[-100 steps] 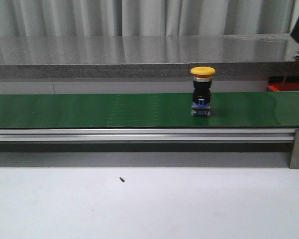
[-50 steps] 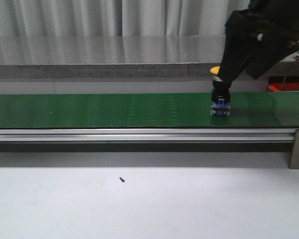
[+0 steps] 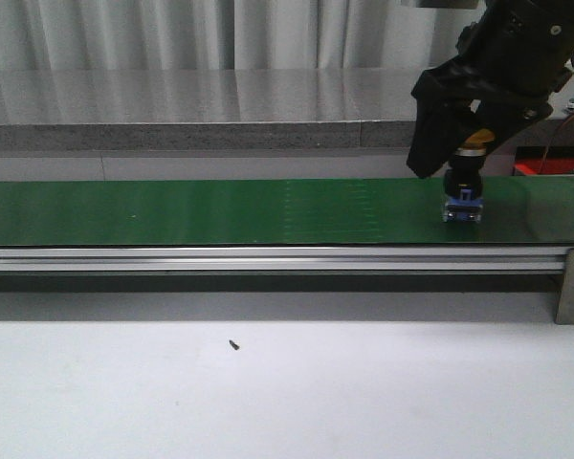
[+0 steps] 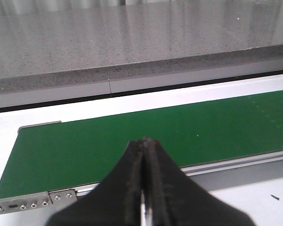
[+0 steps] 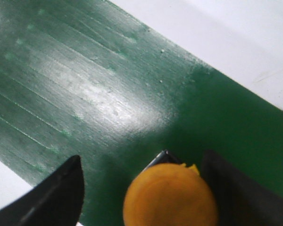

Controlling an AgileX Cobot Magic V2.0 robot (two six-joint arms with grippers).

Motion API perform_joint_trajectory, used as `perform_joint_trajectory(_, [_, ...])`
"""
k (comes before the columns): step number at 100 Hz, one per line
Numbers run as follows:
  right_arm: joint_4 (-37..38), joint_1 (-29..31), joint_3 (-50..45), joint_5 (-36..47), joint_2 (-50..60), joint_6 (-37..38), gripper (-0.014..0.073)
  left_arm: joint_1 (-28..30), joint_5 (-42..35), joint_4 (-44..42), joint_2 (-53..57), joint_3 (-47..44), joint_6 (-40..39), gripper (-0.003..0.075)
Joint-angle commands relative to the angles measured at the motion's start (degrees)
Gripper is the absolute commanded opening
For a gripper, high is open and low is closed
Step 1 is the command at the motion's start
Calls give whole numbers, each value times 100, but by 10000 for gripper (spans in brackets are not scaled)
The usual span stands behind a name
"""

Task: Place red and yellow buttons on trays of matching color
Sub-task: 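Grasp the second yellow button at the belt's far end with the right gripper, then lower the yellow button into the yellow tray and open the right gripper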

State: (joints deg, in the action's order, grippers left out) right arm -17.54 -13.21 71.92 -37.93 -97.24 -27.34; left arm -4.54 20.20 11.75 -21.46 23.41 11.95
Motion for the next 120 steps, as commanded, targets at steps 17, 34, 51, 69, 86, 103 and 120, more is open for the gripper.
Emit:
perform_joint_trajectory(17, [416, -1, 188, -268, 247, 463, 197, -35, -467, 76, -33, 149, -6, -20])
perform_joint_trajectory(34, [551, 38, 188, -517, 409, 596, 185, -35, -456, 76, -33, 149, -6, -20])
perform_joint_trajectory(51, [551, 263, 188, -833, 985, 603, 185, -35, -456, 76, -33, 149, -6, -20])
perform_joint_trajectory(69, [384, 932, 18, -1194, 1602, 649, 185, -35, -456, 76, -33, 149, -6, -20])
perform_joint_trajectory(86, [43, 1874, -777, -1109, 2227, 649, 185, -35, -456, 76, -33, 149, -6, -20])
perform_joint_trajectory(103, [19, 2677, -1858, -586, 2738, 644, 185, -35, -456, 76, -33, 149, -6, -20])
perform_joint_trajectory(120, [-27, 3296, -2721, 69, 2930, 561, 185, -35, -456, 76, -33, 149, -6, -20])
